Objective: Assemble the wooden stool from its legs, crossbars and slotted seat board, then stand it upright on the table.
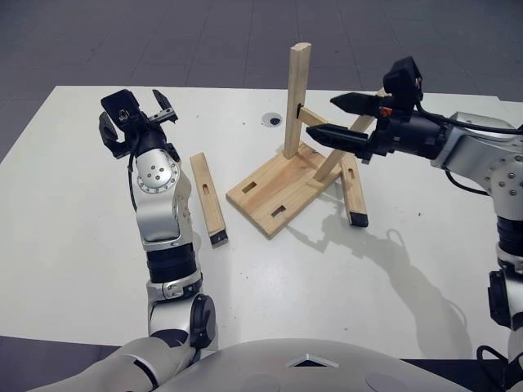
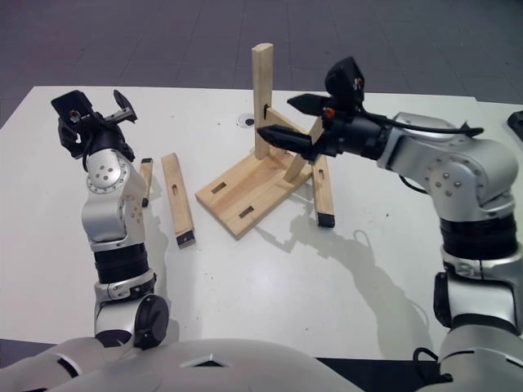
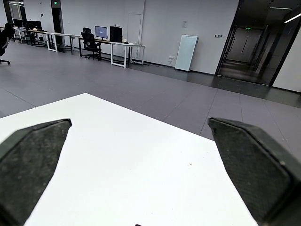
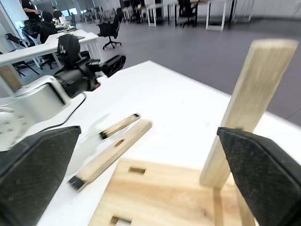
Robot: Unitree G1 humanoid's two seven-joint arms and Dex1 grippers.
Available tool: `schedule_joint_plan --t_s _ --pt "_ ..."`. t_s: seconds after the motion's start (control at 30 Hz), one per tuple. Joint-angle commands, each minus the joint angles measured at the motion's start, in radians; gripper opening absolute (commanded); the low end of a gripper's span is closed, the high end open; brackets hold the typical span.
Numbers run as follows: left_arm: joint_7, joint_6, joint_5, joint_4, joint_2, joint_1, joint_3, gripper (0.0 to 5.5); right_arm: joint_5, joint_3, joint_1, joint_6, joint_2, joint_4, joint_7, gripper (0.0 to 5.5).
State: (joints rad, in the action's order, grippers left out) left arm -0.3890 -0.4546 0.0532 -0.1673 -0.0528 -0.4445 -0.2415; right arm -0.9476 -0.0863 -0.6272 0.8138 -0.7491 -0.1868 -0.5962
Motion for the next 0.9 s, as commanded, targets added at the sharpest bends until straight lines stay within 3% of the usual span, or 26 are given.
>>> schedule_joint_plan --t_s 0.03,0.2,0.37,0.57,0.9 --pt "-0.004 0.005 0.001 0.004 0.003 -0.012 0.004 5.40 -0.022 0.018 0.010 0.042 0.093 -0.007 0.003 5.37" --pt "-0.002 0.002 0.001 -0.004 0.011 -0.024 -0.002 5.40 0.037 -0.106 0.031 0.166 0.190 -0.065 0.085 5.37" --pt "0.011 -0.002 0.011 -0.014 0.029 -0.035 0.009 5.40 0.099 -0.232 0.046 0.313 0.150 -0.080 0.033 5.37" --pt "0.007 -0.009 0.018 -0.032 0.018 -0.004 0.032 5.40 0.146 -0.303 0.043 0.405 0.102 -0.093 -0.056 5.37" --pt "-0.019 -0.013 0.019 -0.054 -0.019 0.037 0.048 5.40 0.275 -0.361 0.058 0.411 0.161 0.015 -0.070 5.37"
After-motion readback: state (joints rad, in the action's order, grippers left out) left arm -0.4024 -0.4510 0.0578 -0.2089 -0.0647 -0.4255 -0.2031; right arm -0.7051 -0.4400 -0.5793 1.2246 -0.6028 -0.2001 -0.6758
